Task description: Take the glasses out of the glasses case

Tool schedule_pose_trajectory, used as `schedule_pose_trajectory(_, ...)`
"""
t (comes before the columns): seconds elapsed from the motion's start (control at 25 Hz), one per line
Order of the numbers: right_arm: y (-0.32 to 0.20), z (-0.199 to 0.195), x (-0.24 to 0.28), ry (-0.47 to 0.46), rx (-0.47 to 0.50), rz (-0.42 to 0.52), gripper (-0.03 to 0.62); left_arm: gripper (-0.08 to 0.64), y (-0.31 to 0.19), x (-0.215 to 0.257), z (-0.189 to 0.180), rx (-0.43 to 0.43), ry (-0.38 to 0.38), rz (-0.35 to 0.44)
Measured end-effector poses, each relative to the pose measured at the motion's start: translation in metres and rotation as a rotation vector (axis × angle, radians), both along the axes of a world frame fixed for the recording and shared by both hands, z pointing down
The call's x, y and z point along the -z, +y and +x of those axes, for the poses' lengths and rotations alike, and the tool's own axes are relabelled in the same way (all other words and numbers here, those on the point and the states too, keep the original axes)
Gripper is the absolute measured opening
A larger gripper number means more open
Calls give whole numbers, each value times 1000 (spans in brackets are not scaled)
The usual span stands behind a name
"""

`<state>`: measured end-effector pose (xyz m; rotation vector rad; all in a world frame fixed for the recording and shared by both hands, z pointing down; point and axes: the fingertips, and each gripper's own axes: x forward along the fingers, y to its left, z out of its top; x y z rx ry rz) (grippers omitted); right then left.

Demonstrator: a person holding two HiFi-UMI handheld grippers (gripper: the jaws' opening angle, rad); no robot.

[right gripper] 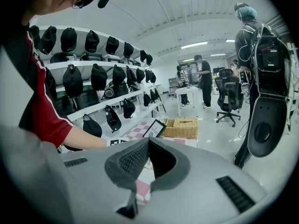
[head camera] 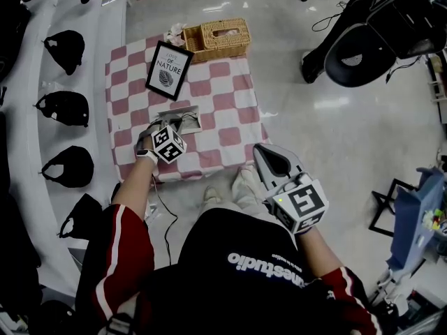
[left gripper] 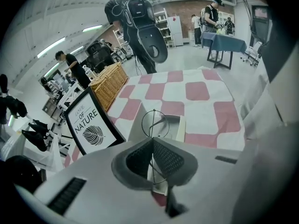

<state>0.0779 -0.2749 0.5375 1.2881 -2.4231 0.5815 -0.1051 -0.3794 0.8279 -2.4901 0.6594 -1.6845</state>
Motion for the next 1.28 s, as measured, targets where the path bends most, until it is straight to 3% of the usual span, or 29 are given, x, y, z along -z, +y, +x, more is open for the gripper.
schedule_pose_trajectory(0.84, 4, -5, 28, -6, 21, 54, 3, 11, 2, 64, 3, 86, 118, 80)
schedule_pose_trajectory(1.28, 22, -30, 53, -18, 20, 109, 3, 11, 19, 117, -4, 182, 304, 91)
